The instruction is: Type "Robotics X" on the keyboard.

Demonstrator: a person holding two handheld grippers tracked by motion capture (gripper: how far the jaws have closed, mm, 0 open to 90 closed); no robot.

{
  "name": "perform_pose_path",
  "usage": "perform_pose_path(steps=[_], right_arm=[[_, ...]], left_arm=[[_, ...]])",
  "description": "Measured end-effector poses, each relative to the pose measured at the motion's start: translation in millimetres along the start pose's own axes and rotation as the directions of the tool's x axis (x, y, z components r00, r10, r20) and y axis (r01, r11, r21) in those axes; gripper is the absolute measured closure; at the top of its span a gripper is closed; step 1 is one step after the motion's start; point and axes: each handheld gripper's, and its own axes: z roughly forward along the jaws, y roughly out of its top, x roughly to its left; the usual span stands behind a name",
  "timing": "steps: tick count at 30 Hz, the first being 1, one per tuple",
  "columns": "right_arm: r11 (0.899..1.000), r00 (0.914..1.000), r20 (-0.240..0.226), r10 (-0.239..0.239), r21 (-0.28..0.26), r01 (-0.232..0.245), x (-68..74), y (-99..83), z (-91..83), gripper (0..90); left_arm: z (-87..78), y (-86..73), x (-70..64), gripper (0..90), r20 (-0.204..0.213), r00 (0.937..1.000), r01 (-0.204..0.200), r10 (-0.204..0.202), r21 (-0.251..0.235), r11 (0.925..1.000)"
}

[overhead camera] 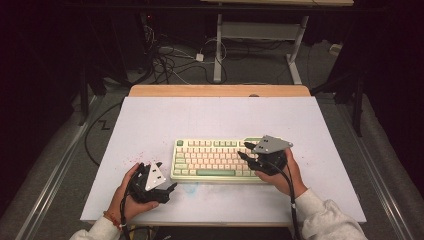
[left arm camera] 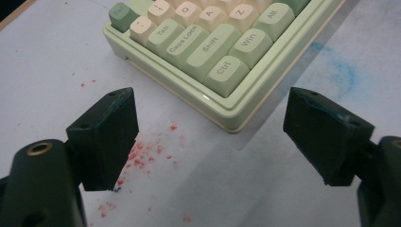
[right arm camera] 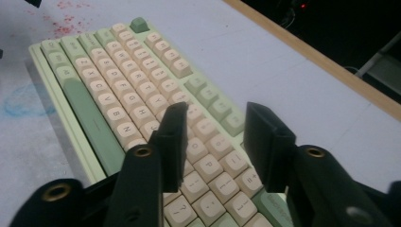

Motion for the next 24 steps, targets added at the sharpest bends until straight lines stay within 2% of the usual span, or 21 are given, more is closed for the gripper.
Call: perform_pose_path(steps=[1, 2, 3, 6, 10, 16, 21, 24], right_arm=[[1.000, 0.9999, 0.011, 0.008, -0.013, -0.008, -0.3, -1.5, -3.6, 50.2], [1.000, 0.9999, 0.011, 0.008, -0.013, -0.008, -0.3, -1.5, -3.6, 50.2], [0.999, 0.9995, 0.028, 0.013, -0.031, -0.012, 0.2, -3.6, -9.0, 44.9], [0.999, 0.9987, 0.048, 0.015, -0.050, -0.012, 0.8, -6.9, -17.0, 36.7], [0.998, 0.9976, 0.066, 0.023, -0.064, -0.019, 0.1, -11.0, -25.2, 33.2], [0.995, 0.9948, 0.095, 0.038, -0.091, -0.029, -0.8, -23.1, -41.6, 26.9], [0.996, 0.9922, 0.120, 0.034, -0.081, -0.024, 0.4, -30.8, -48.0, 26.1], [0.997, 0.9911, 0.128, 0.036, -0.077, -0.026, 1.6, -35.6, -52.7, 25.8]], left_arm=[[0.0, 0.0, 0.1, 17.7, 0.000, 1.0000, 0.001, -0.001, -0.001, 1.0000], [0.0, 0.1, 0.1, 17.7, 0.000, 1.0000, 0.003, -0.003, -0.002, 1.0000], [-0.3, 0.3, 0.1, 17.7, 0.000, 1.0000, 0.005, -0.005, -0.004, 1.0000], [-1.7, 1.1, 0.2, 17.8, 0.003, 0.9999, 0.012, -0.012, -0.013, 0.9998], [-3.6, 1.9, 0.6, 19.1, 0.006, 0.9995, 0.032, -0.032, -0.025, 0.9992], [-6.0, 4.3, 0.4, 21.0, 0.010, 0.9992, 0.040, -0.039, -0.042, 0.9984], [-8.3, 6.6, 1.8, 22.9, 0.004, 0.9984, 0.056, -0.056, -0.050, 0.9972], [-8.2, 7.5, 2.6, 30.4, 0.019, 0.9975, 0.069, -0.069, -0.048, 0.9964]])
